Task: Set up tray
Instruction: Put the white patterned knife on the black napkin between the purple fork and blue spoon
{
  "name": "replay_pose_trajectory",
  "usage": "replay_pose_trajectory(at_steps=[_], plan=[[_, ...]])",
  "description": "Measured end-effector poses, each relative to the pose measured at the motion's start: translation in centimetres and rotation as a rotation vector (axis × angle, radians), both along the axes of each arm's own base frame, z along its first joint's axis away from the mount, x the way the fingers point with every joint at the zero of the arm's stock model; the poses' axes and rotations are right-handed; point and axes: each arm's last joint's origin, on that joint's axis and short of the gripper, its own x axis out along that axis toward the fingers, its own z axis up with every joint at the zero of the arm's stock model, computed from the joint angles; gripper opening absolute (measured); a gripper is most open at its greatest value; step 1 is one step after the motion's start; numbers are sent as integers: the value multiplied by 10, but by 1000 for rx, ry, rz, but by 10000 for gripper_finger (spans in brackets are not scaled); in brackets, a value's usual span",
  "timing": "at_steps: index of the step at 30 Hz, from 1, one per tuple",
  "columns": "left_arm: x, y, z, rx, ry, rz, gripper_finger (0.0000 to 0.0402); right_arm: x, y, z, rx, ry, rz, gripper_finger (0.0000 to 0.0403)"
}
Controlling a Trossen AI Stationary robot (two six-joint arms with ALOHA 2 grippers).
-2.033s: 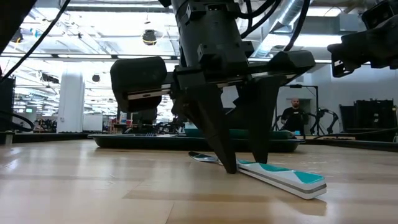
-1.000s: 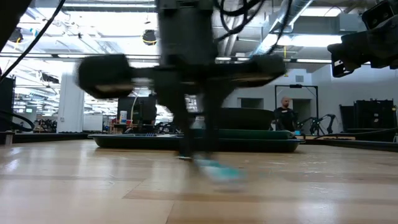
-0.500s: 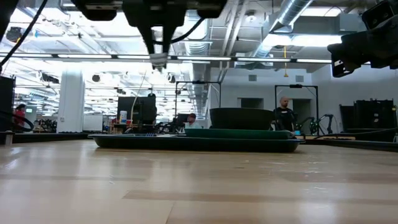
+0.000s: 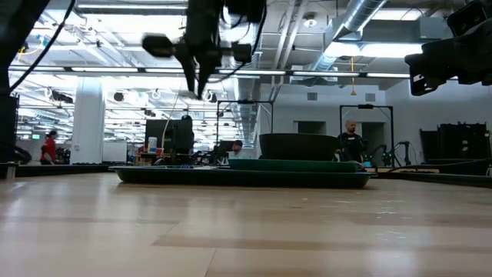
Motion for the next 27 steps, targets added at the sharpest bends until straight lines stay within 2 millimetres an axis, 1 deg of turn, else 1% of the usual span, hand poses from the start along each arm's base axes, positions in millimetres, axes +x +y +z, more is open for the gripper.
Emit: replay_pose_trajectory(at_steps=[3, 5, 7, 10, 14, 21, 24, 27], plan=[[-4, 36, -8, -5, -3, -2, 11, 0, 0, 0, 0, 0, 0, 118], [-11, 55, -9, -20, 5, -18, 11, 0, 0, 0, 0, 0, 0, 118], [-18, 69, -14, -44, 24, -26, 11, 0, 0, 0, 0, 0, 0, 118], [-25, 84, -25, -76, 39, -45, 11, 0, 0, 0, 0, 0, 0, 118], [-30, 95, -48, -115, 14, -73, 11, 0, 0, 0, 0, 0, 0, 118], [-30, 102, -88, -145, -98, -51, 11, 0, 0, 0, 0, 0, 0, 118], [-36, 103, -99, -160, -88, -37, 11, 0, 0, 0, 0, 0, 0, 118], [-41, 104, -105, -173, -69, -32, 11, 0, 0, 0, 0, 0, 0, 118]])
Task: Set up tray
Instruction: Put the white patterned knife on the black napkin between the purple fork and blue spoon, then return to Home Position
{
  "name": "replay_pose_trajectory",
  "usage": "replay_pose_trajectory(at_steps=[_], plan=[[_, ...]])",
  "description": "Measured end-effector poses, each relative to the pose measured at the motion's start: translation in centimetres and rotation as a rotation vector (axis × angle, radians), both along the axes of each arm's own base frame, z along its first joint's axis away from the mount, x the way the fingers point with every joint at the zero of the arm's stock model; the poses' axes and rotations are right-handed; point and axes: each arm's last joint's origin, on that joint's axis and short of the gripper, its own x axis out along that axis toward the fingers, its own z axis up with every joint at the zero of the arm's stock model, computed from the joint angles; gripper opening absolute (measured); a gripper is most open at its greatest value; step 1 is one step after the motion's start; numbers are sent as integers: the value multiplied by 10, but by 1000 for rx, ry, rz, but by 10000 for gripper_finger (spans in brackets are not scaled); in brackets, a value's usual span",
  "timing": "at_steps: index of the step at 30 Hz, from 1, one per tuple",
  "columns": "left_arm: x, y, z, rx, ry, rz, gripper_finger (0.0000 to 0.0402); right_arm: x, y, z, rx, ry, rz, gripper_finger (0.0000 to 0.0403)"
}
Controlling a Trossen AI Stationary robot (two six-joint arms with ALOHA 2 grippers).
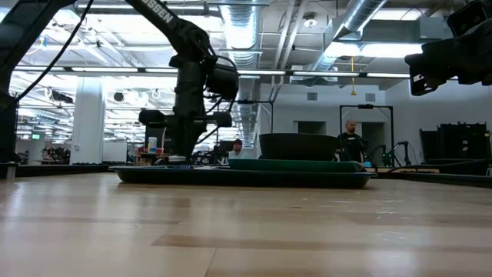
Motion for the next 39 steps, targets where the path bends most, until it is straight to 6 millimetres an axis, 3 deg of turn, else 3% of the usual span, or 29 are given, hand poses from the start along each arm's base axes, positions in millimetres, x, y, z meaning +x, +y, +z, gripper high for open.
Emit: replay_pose_trajectory(at_steps=[8, 20, 25, 32, 39], plan=[[-1, 7, -2, 18, -21, -8, 11, 0, 0, 0, 0, 0, 0, 118], [5, 13, -27, -26, -6, -3, 12, 0, 0, 0, 0, 0, 0, 118], [8, 13, -31, 8, 11, 3, 33, 0, 0, 0, 0, 0, 0, 118], [7, 13, -31, 33, 34, 8, 69, 0, 0, 0, 0, -1, 0, 118], [7, 13, -18, 44, 84, -7, 73, 0, 0, 0, 0, -1, 0, 118]])
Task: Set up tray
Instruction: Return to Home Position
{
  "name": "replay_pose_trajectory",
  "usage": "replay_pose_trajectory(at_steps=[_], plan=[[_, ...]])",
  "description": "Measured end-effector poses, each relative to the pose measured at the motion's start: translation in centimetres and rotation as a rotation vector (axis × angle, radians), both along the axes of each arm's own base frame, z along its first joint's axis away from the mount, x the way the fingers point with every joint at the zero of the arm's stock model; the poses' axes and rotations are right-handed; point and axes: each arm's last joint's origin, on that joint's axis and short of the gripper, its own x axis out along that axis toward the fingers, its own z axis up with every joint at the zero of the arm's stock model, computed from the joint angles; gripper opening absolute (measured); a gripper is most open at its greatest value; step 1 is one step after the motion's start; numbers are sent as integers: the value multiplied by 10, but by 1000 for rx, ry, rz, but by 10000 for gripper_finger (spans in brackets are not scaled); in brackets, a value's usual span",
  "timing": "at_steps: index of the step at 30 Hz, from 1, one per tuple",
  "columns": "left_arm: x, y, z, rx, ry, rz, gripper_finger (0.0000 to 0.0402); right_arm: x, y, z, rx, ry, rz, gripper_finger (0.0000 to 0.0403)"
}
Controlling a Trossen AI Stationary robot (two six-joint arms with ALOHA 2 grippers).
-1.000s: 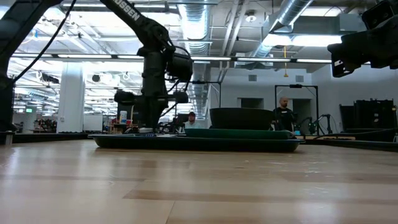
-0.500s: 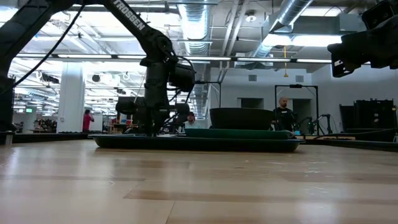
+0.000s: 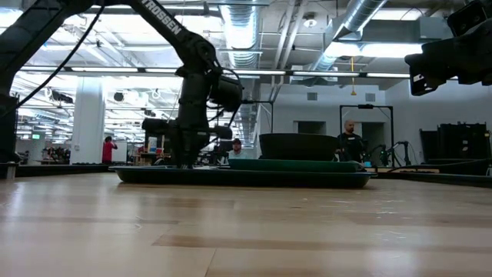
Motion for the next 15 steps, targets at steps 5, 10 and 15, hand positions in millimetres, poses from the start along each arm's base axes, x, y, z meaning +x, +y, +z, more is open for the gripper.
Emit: replay_pose_trajectory(at_steps=[5, 10, 15], plan=[[3, 1, 24, 23, 42, -20, 72, 0, 0, 0, 0, 0, 0, 118], [9, 1, 56, 72, 72, -43, 72, 0, 0, 0, 0, 1, 0, 118], [18, -5, 101, 171, 66, -62, 72, 0, 0, 0, 0, 0, 0, 118]])
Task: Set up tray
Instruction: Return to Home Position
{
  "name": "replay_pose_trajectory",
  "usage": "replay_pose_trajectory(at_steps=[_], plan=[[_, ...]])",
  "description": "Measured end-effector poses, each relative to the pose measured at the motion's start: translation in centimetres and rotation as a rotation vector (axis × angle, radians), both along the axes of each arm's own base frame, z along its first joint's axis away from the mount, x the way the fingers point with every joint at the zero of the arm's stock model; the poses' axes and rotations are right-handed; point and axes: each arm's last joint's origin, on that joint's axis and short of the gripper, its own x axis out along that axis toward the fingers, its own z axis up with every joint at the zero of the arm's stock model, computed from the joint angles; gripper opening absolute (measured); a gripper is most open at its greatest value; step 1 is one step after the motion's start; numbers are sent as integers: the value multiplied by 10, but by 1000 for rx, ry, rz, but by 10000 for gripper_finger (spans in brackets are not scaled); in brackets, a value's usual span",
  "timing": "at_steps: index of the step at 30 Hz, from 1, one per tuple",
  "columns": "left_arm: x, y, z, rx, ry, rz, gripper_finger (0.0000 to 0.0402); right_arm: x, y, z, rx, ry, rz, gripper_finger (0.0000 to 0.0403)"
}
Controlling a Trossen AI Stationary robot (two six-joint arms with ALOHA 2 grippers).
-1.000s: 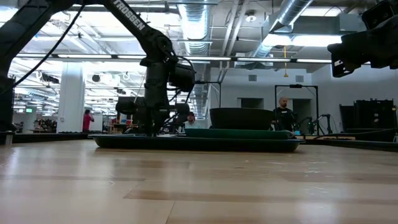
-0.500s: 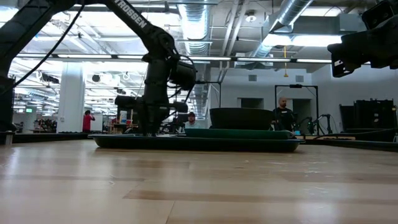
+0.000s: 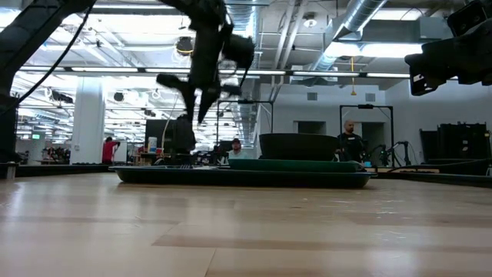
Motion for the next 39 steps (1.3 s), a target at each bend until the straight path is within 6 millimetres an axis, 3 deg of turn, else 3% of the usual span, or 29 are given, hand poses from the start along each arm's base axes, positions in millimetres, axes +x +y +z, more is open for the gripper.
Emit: replay_pose_trajectory(at_steps=[8, 15, 19, 25, 32, 39], plan=[[26, -26, 70, 196, -213, -183, 72, 0, 0, 0, 0, 0, 0, 118], [57, -59, 94, 291, -420, -598, 72, 0, 0, 0, 0, 0, 0, 118], [57, -63, 104, 317, -457, -763, 70, 0, 0, 0, 0, 1, 0, 118], [45, -66, 129, 362, -563, -1003, 36, 0, 0, 0, 0, 0, 0, 118], [28, -87, 137, 405, -706, -1219, 4, 0, 0, 0, 0, 1, 0, 118], [-36, -110, 124, 505, -817, -1233, 13, 0, 0, 0, 0, 0, 0, 118]])
